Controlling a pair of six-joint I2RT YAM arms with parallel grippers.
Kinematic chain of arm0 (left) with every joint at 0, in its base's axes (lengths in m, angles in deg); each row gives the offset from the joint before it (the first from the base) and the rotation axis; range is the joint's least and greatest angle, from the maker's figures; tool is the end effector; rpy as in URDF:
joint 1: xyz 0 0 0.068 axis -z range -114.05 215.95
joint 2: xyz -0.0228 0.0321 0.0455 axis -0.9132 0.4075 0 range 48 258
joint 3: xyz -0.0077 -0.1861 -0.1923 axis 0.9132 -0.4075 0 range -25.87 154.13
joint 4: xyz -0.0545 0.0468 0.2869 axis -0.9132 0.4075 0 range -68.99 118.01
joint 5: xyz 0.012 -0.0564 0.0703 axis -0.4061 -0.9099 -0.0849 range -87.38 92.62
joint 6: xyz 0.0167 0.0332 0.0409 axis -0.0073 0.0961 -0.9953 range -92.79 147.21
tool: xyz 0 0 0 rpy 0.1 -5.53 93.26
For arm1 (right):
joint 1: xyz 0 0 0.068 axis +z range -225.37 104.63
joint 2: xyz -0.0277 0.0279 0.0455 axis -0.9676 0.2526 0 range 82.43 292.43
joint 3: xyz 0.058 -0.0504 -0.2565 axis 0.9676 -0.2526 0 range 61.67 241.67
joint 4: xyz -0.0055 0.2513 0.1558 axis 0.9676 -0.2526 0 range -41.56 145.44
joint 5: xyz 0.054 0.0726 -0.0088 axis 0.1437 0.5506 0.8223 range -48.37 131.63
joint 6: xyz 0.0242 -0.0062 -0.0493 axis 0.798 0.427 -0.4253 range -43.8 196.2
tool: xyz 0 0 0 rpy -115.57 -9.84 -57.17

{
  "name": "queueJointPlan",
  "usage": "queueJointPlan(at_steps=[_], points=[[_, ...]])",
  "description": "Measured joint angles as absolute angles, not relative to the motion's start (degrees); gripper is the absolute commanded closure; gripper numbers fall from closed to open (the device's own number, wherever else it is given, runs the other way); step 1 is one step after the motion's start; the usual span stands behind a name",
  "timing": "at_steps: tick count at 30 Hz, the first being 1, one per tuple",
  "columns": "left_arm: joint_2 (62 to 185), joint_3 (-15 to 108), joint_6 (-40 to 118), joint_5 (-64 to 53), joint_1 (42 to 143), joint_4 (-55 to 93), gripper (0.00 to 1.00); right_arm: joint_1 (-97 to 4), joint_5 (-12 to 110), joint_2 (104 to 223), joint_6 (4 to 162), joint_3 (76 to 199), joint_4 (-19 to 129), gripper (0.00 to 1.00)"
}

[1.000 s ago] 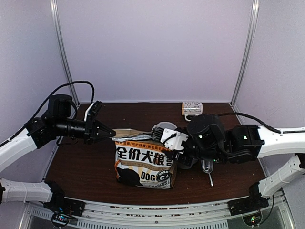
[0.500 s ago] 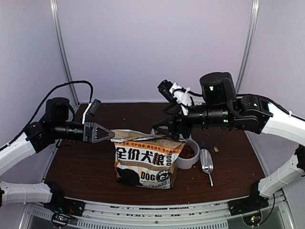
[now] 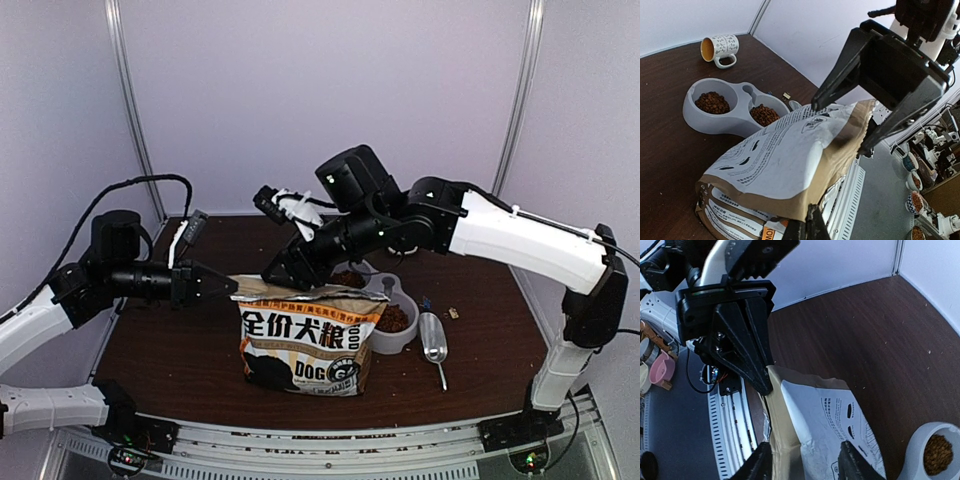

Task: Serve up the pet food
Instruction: Press the seal on the pet food bag.

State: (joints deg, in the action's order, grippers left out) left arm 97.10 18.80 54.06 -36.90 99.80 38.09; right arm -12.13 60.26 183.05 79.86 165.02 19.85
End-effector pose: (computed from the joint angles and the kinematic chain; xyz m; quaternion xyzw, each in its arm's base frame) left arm 0.1790 -0.1489 0.3093 0.2373 0.7650 -0.5088 0.3157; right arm 0.1865 0.3964 0.3817 -0.4977 0.7137 0.3788 0.3154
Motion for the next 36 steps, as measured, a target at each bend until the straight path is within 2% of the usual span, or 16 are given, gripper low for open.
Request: queueJointPlan(at_steps=[3, 8, 19, 20, 24, 26, 32, 34, 36], points=[[96.8, 18.7, 52.2, -37.0, 99.8, 38.2, 1.0, -12.1, 60.8, 185.5, 78.9, 167.6, 16.6, 0.71], [95.9, 18.4, 48.8, -36.2, 99.9, 39.1, 1.0, -12.1, 60.9, 185.9, 77.8, 167.3, 13.5, 0.72], [92.5, 16.1, 46.8, -32.1, 100.7, 39.0, 1.0, -12.1, 53.7, 170.1, 80.6, 147.6, 15.8, 0.73], [92.5, 16.1, 46.7, -32.1, 100.7, 38.9, 1.0, -12.1, 52.8, 169.1, 81.0, 146.6, 15.8, 0.7], [92.7, 16.1, 46.5, -32.1, 100.7, 38.5, 1.0, -12.1, 50.4, 166.8, 82.7, 144.5, 15.5, 0.48], [92.7, 15.7, 46.5, -32.2, 100.7, 37.9, 1.0, -12.2, 49.2, 166.1, 83.7, 143.7, 14.9, 0.39], [92.4, 13.7, 46.6, -32.3, 100.7, 34.1, 1.0, -12.8, 46.4, 159.8, 90.1, 139.8, 14.3, 0.34], [92.2, 13.3, 46.6, -32.1, 100.6, 33.5, 1.0, -13.7, 46.5, 156.0, 93.5, 138.0, 14.4, 0.29], [92.2, 13.1, 46.6, -32.1, 100.5, 33.0, 1.0, -14.5, 47.3, 152.3, 96.8, 135.9, 15.3, 0.3]])
